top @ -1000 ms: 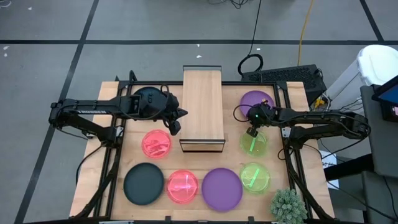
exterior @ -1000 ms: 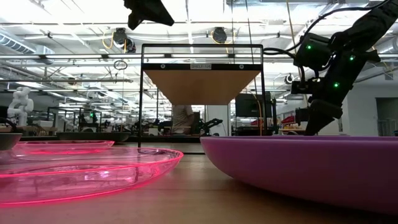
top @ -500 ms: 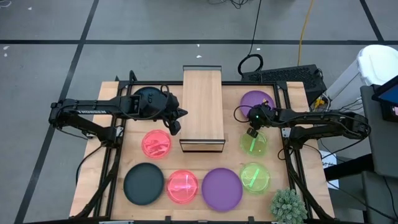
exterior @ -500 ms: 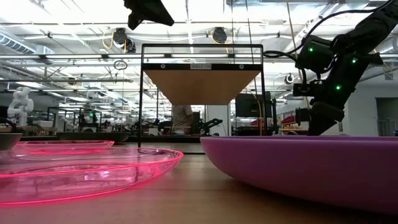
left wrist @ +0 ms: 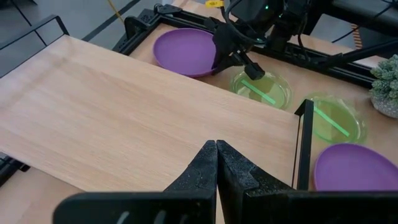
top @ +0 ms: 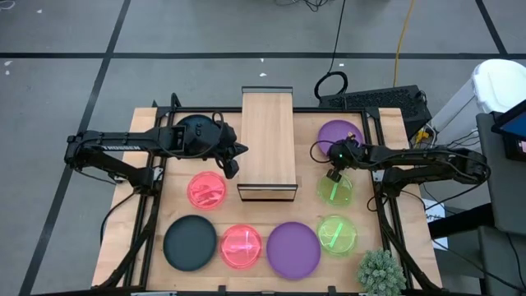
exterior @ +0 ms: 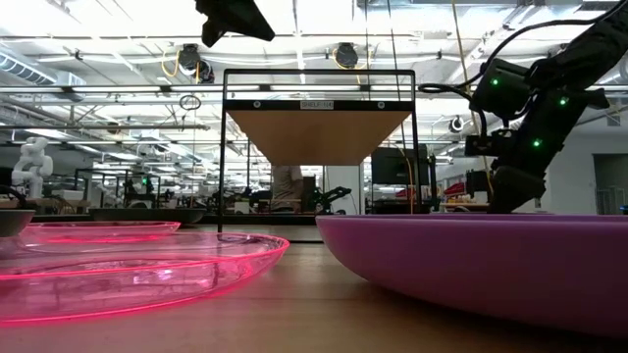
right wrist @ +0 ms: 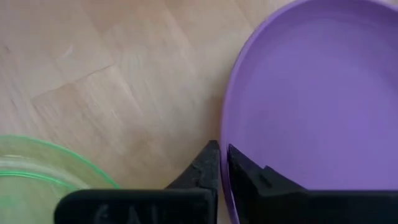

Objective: Place and stack plates onto a shelf
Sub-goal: Put the top purple plate on the shelf

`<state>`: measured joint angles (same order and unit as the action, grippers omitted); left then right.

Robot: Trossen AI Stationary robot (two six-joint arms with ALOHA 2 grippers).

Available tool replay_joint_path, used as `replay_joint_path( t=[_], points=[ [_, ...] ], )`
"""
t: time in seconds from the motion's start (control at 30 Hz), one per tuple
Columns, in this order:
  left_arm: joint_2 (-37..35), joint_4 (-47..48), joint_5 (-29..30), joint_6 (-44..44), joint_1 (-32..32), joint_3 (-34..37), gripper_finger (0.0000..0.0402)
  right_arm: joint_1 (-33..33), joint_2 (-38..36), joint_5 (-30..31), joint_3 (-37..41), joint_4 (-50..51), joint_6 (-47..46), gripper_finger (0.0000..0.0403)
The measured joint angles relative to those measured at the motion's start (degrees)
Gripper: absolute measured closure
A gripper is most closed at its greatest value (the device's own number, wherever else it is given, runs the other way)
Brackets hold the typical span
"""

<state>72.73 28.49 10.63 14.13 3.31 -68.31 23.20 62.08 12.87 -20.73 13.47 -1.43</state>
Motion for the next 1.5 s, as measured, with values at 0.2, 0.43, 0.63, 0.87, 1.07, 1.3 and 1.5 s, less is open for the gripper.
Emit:
replay_joint_path(
  t=[0.2,0.43,0.63,0.87,1.07,1.3,1.5],
  points=[
    [0.0,0.0,0.0,-0.37,0.0,0.0,0.04,0.0,0.04,-0.54,-1.68,-1.45,0.61,0.0399],
    [0.0,0.0,0.17,-0.51,0.0,0.0,0.04,-0.68,0.11,1.26,-8.66,4.88,0.43,0.0401],
    [0.0,0.0,1.73,-0.5,0.0,0.0,0.04,-1.85,0.11,5.17,-15.28,9.37,0.45,0.0402],
    [0.0,0.0,3.34,0.5,-0.01,0.0,0.04,-4.91,0.11,9.73,-22.31,15.73,1.0,0.0402],
    [0.0,-0.01,4.51,2.1,0.0,0.0,0.04,-8.77,0.09,10.28,-27.23,18.65,1.87,0.0402],
    [0.0,-0.02,4.5,8.66,0.0,0.0,0.04,-13.13,0.09,14.34,-31.33,23.66,0.22,0.0403],
    [0.0,-0.04,4.5,10.63,-0.02,0.0,0.04,-15.62,0.11,14.33,-34.92,27.97,0.58,0.0403]
  ],
)
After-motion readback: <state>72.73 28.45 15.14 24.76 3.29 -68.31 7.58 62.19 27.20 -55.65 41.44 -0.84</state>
